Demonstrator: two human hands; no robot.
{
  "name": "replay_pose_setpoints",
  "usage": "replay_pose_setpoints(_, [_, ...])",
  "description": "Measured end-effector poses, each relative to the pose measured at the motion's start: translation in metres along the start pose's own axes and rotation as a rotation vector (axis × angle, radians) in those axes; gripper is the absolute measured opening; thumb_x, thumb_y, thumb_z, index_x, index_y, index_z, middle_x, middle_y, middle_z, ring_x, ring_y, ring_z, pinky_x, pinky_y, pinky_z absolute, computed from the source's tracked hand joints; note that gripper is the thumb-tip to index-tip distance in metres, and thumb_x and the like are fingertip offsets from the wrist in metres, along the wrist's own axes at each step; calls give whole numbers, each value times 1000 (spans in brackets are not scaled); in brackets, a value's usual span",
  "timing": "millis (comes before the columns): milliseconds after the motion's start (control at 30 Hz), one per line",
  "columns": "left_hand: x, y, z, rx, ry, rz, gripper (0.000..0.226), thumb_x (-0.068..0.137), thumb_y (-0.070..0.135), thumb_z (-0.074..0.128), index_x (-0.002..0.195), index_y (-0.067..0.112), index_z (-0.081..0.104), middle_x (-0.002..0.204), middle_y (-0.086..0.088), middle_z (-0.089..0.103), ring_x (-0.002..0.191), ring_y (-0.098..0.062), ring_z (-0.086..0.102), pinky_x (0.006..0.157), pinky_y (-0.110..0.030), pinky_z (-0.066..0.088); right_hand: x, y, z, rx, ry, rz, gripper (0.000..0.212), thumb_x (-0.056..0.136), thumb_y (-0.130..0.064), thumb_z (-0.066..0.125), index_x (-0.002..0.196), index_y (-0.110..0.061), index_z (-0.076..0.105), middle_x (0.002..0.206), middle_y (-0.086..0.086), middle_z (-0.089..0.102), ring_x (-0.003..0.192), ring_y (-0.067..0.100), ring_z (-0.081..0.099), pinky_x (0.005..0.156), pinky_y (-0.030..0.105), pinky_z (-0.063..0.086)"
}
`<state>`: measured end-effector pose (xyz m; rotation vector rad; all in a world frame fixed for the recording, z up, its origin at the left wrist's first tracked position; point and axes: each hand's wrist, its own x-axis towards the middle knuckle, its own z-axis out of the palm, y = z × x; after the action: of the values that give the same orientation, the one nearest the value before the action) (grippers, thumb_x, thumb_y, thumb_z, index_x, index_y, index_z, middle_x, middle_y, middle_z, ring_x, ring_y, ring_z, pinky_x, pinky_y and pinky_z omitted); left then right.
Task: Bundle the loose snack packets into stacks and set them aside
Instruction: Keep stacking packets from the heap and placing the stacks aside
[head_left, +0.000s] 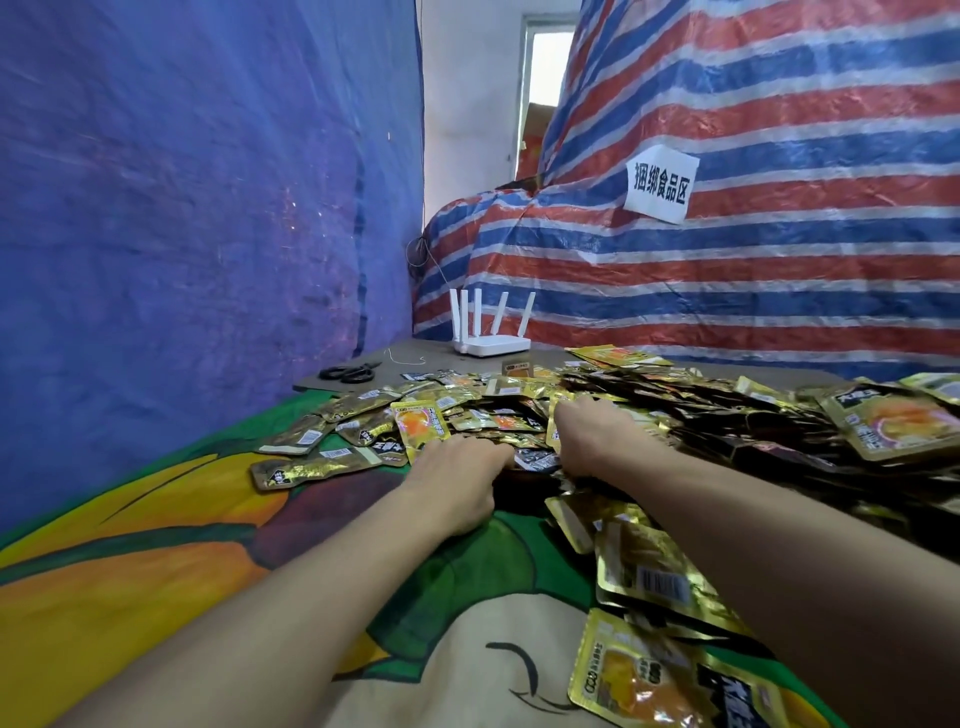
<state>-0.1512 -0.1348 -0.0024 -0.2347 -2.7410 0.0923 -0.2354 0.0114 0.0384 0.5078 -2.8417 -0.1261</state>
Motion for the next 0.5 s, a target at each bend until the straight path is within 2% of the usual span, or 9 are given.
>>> replay_pose_setpoints(67, [-7, -3, -1, -59, 97, -49, 34, 92, 7, 47, 121, 20, 58, 115, -4, 67, 110, -31, 59, 88, -38, 44, -3, 2, -7, 74, 52, 58, 24, 88, 0, 59, 77, -13, 43, 81, 3, 46, 86, 32, 51, 87, 52, 54])
replay_pose_setpoints(100, [-10, -6, -3, -109, 138, -88, 33, 92, 7, 48, 119, 22, 60, 112, -4, 68, 107, -31, 60, 83, -36, 42, -5, 3, -10, 106, 83, 92, 28, 86, 2, 58, 74, -15, 40, 78, 3, 44, 82, 31, 49, 89, 53, 51])
replay_pose_setpoints(200, [-20, -12, -12, -221, 223, -208, 34, 92, 8, 48, 119, 24, 61, 108, -6, 69, 106, -33, 61, 81, -38, 44, -11, 4, -19, 156, 217, 159, 26, 83, 3, 59, 71, -14, 43, 72, 3, 48, 72, 29, 50, 99, 62, 38])
replay_pose_setpoints(267, [-26, -15, -16, -259, 254, -271, 31, 94, 12, 50, 119, 26, 61, 109, -6, 68, 106, -35, 61, 77, -38, 42, -15, 2, -25, 184, 295, 180, 27, 80, 1, 60, 69, -15, 42, 68, 1, 52, 65, 26, 50, 101, 61, 35])
replay_pose_setpoints(367, [-32, -19, -22, -373, 287, -370, 23, 96, 18, 53, 115, 26, 63, 108, -6, 69, 104, -35, 61, 79, -39, 49, -17, -2, -36, 332, 376, 196, 22, 81, -2, 59, 68, -15, 48, 71, 3, 57, 72, 28, 59, 92, 51, 41])
replay_pose_setpoints(467, [-37, -20, -24, -481, 325, -457, 13, 97, 22, 57, 108, 24, 63, 102, -5, 69, 100, -34, 62, 80, -42, 52, -23, -6, -53, 559, 400, 197, 3, 87, -13, 63, 87, -11, 65, 85, 7, 67, 81, 30, 65, 84, 47, 55])
replay_pose_setpoints(500, [-38, -20, -25, -497, 337, -485, 11, 97, 23, 57, 106, 23, 63, 101, -5, 69, 99, -34, 62, 79, -41, 51, -25, -6, -57, 617, 395, 206, 10, 84, -11, 64, 93, -10, 68, 90, 8, 68, 84, 30, 65, 83, 46, 57])
